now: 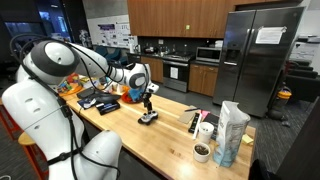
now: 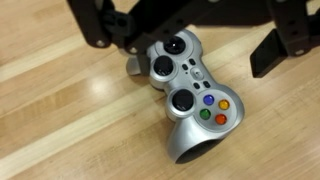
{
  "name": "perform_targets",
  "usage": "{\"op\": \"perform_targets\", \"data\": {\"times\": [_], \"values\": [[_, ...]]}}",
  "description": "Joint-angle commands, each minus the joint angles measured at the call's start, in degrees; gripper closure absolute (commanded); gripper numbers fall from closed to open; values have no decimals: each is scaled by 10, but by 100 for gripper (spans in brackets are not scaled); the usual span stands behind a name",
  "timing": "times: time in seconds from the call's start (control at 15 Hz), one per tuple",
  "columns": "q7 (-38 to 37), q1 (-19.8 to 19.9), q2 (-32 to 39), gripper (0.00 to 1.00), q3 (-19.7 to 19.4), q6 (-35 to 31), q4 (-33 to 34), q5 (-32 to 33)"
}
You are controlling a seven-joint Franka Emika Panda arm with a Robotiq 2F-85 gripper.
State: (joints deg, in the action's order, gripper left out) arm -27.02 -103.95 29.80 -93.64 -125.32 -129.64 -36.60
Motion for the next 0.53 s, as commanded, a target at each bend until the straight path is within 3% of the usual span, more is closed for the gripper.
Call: {"op": "perform_targets", "data": {"times": [0.0,0.47], "values": [[81,-2,-64,0,11,-51,-12,45],[127,17,-117,0,25,-98,-23,120]]}}
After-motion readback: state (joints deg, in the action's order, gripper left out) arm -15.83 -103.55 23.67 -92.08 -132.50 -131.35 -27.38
